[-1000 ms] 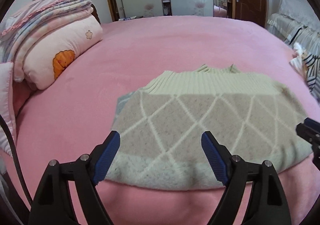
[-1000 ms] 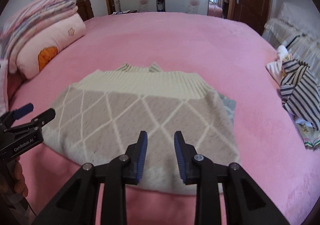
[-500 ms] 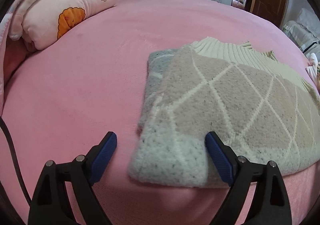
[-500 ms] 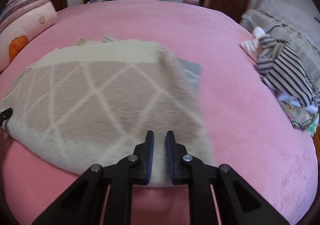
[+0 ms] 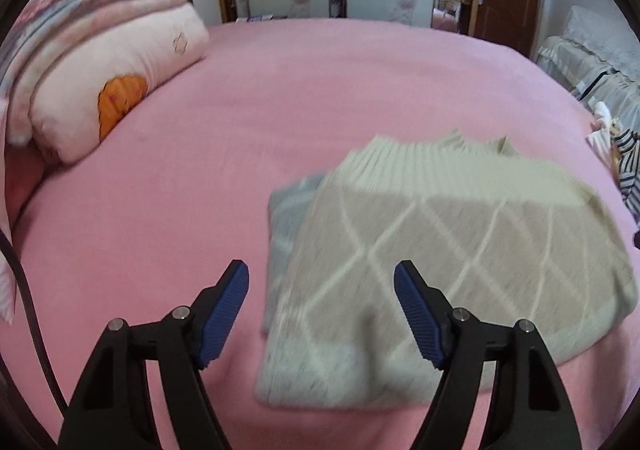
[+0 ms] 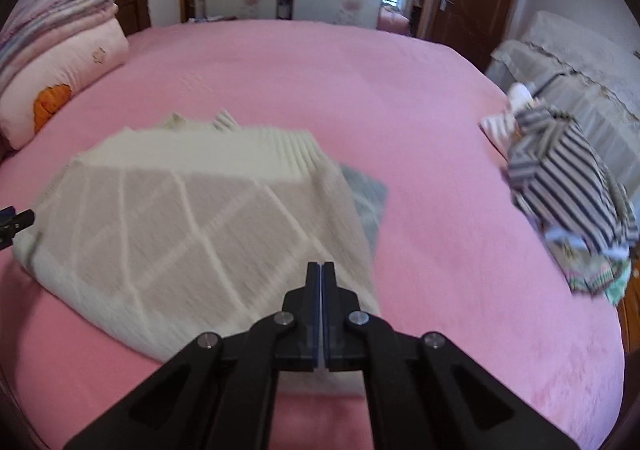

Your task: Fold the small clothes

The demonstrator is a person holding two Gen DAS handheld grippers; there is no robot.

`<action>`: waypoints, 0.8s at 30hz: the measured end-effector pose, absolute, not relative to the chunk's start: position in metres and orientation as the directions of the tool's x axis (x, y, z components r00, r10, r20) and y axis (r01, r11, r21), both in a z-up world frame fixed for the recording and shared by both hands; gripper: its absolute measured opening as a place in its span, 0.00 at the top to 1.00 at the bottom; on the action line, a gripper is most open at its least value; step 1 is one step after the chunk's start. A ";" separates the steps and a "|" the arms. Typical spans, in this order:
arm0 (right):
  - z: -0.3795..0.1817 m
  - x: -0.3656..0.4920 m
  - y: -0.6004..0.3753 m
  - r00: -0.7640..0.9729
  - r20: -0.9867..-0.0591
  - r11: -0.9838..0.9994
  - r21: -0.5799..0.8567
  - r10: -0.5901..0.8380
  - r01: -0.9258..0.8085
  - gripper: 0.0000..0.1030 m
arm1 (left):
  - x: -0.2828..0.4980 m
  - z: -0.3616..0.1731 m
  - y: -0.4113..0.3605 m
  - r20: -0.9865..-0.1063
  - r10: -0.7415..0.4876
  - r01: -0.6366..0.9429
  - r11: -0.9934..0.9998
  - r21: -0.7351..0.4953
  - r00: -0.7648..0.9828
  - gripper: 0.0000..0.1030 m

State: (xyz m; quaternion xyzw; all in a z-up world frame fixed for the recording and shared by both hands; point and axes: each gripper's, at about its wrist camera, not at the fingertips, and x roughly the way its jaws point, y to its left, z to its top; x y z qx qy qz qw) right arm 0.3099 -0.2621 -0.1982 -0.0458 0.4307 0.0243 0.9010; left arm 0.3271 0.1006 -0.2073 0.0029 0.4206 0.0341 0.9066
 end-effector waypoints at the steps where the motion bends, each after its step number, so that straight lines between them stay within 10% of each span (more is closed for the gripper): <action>1: -0.193 0.319 -0.254 0.630 -0.776 0.994 -0.049 0.023 -0.097 1.00 | 0.333 -0.203 0.098 -0.758 0.057 -0.052 0.998 0.030 0.649 0.28; 24: -0.272 0.447 -0.251 0.475 -0.876 0.996 0.070 0.087 -0.052 1.00 | 0.473 -0.281 0.093 -0.853 0.099 -0.053 0.995 0.083 0.513 0.25</action>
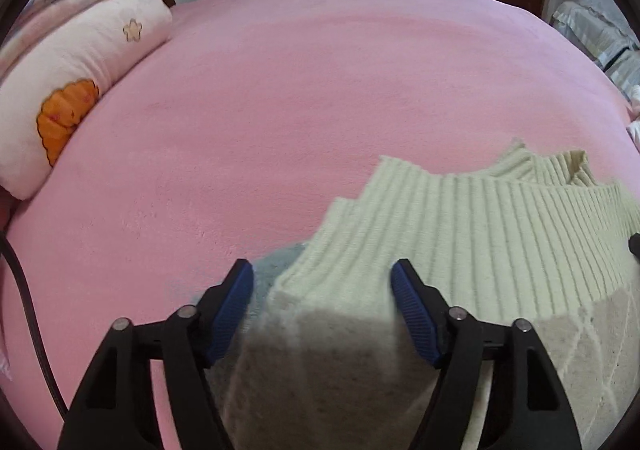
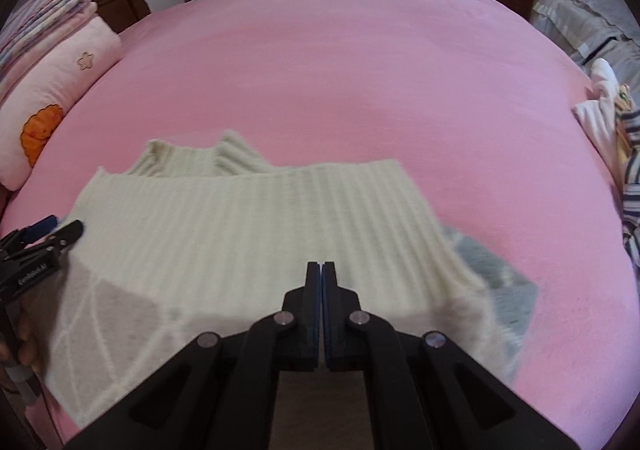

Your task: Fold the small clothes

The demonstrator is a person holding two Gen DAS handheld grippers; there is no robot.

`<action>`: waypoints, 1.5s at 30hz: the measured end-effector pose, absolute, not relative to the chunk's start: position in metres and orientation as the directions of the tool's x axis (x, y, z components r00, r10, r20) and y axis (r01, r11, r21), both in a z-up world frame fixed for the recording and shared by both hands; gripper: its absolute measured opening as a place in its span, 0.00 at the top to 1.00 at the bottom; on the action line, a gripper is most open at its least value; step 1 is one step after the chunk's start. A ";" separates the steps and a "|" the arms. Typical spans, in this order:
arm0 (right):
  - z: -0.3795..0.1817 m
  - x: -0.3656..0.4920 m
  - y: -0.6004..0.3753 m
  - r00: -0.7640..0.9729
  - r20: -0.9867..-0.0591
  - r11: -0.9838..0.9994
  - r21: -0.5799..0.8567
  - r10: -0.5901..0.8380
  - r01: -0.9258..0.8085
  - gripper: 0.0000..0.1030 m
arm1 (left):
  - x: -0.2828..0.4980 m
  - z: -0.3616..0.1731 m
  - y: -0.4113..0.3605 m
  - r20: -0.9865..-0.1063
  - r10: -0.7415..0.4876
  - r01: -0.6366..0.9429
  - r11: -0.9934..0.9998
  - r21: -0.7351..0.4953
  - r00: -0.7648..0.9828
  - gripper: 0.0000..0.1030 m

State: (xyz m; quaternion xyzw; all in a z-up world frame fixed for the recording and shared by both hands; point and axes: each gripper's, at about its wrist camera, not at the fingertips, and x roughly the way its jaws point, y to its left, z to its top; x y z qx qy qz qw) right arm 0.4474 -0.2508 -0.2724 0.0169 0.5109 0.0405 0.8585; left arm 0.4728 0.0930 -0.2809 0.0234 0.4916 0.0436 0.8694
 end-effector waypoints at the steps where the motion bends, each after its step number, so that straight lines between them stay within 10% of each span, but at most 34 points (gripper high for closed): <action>1: -0.274 0.448 -0.259 0.476 -0.876 0.997 0.065 0.076 -0.040 1.00 | 0.474 -0.283 0.100 -0.854 0.094 -0.069 0.995 0.068 0.511 0.24; 24: -0.252 0.436 -0.268 0.499 -0.864 0.998 0.067 0.063 -0.010 0.97 | 0.469 -0.259 0.132 -0.873 0.009 -0.108 0.993 -0.049 0.488 0.15; 45: -0.178 0.278 -0.223 0.575 -0.801 0.986 0.150 0.167 -0.078 0.90 | 0.287 -0.168 0.114 -0.804 -0.067 -0.026 0.994 -0.102 0.590 0.15</action>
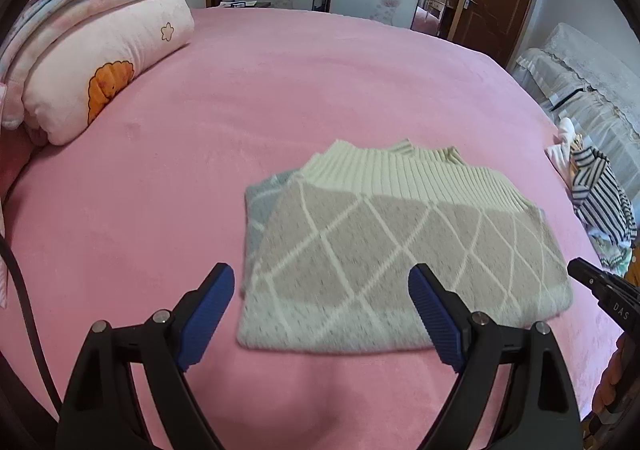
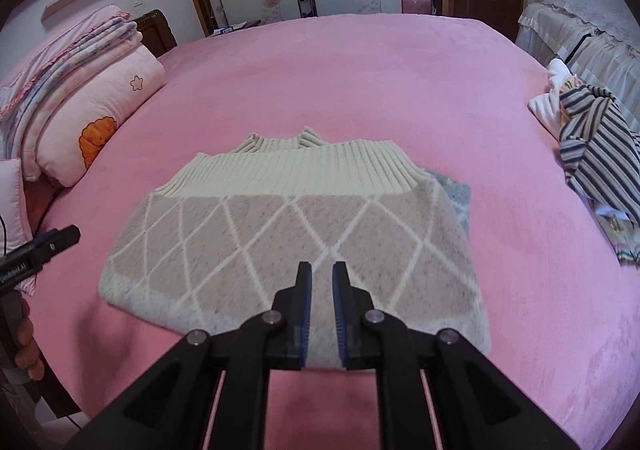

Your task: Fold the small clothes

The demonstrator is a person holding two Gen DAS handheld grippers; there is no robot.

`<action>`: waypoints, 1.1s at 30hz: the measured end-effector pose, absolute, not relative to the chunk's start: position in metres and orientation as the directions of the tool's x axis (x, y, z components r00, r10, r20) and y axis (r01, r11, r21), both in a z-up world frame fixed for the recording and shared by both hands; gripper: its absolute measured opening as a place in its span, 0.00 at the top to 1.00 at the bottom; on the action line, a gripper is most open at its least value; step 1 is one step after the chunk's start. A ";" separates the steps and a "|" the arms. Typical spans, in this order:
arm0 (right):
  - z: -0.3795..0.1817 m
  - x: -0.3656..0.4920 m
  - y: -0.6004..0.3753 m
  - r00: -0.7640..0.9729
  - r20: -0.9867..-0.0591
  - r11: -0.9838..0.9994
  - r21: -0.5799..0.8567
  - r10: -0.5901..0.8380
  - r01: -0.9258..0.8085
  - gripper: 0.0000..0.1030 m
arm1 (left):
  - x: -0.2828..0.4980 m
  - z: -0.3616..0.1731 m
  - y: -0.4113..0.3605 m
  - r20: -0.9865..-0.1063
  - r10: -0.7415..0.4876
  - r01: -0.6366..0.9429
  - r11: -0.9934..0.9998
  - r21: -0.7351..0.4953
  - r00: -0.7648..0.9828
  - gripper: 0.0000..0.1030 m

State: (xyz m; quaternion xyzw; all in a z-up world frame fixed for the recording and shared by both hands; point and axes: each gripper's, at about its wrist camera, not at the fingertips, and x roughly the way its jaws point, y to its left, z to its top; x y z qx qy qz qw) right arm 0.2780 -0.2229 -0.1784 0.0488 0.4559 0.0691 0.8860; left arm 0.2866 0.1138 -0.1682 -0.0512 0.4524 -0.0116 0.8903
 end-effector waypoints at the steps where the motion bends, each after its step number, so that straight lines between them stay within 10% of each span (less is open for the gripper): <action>1: -0.178 0.273 -0.222 0.577 -0.799 0.986 0.151 0.167 -0.077 0.90 | 0.282 -0.171 0.111 -0.805 -0.068 -0.025 0.994 -0.103 0.589 0.15; 10: -0.194 0.251 -0.208 0.573 -0.804 0.987 0.127 0.158 -0.095 0.90 | 0.259 -0.204 0.093 -0.833 -0.060 -0.011 0.997 -0.080 0.550 0.15; 33: -0.239 0.260 -0.177 0.548 -0.819 0.984 0.118 0.171 -0.132 0.90 | 0.258 -0.290 0.113 -0.809 -0.361 -0.162 0.864 -0.478 0.463 0.16</action>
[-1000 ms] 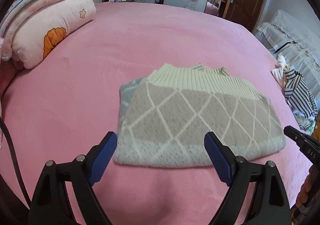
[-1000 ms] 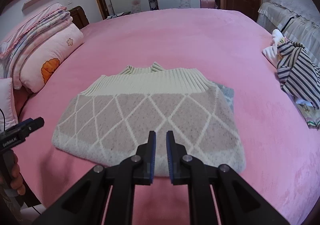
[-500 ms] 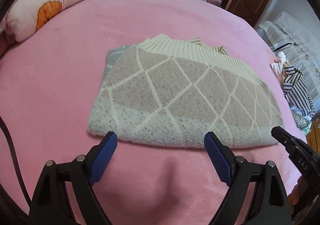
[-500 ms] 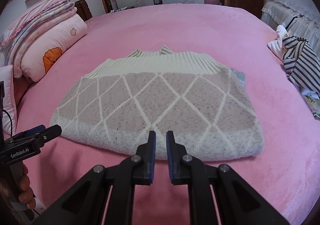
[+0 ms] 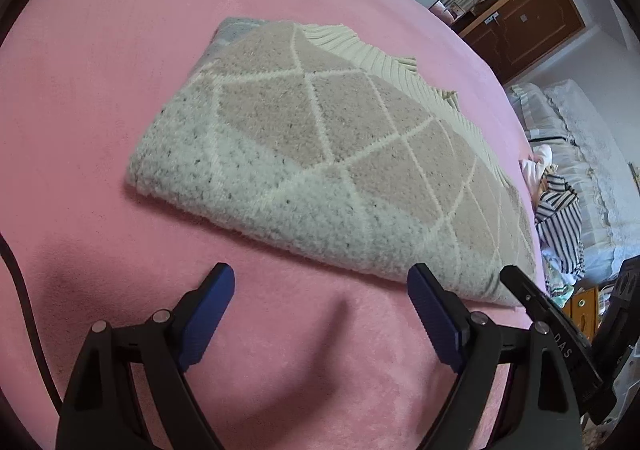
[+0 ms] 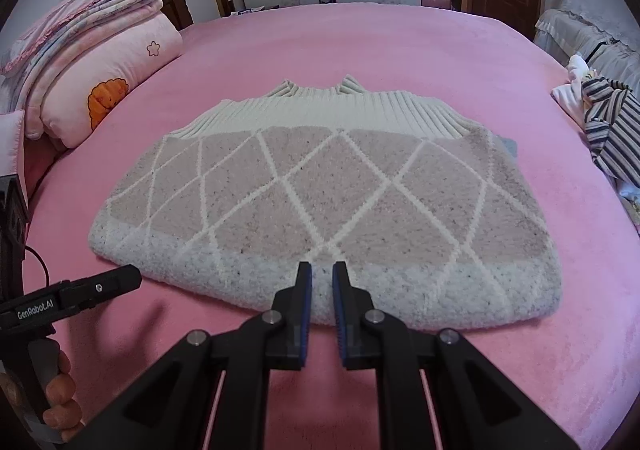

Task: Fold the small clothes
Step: 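Move the left tool to the sweater's side edge and grasp it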

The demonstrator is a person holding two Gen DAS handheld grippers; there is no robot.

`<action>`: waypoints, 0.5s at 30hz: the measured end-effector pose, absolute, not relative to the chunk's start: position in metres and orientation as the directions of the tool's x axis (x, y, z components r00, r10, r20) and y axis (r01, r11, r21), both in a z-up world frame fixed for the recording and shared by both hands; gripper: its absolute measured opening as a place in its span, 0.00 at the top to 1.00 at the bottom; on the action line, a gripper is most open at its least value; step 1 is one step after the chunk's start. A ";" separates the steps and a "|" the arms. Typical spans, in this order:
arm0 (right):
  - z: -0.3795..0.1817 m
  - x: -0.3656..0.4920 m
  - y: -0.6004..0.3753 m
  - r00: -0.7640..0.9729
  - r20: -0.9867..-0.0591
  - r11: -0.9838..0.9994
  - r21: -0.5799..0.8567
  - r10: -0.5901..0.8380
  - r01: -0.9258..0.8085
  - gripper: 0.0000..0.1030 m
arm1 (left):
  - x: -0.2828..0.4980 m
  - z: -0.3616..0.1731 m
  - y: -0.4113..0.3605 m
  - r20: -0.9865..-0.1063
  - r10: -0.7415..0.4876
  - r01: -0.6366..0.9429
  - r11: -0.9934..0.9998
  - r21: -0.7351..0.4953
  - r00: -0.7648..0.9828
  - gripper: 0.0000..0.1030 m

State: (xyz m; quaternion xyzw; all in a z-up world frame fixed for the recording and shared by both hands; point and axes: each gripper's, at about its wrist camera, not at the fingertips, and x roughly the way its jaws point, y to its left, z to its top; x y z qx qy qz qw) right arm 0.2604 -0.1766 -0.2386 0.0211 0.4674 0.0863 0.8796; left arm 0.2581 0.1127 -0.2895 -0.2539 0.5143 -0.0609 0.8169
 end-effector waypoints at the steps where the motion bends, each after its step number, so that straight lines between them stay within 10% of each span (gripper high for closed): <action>1: -0.240 0.261 -0.177 0.548 -0.819 0.984 0.119 0.172 -0.131 0.90 | 0.259 -0.291 0.115 -0.801 -0.369 -0.165 0.855 -0.491 0.471 0.16; 15: -0.242 0.270 -0.162 0.587 -0.780 0.975 0.136 0.216 -0.178 0.90 | 0.289 -0.319 0.117 -0.707 -0.444 -0.172 0.768 -0.617 0.550 0.14</action>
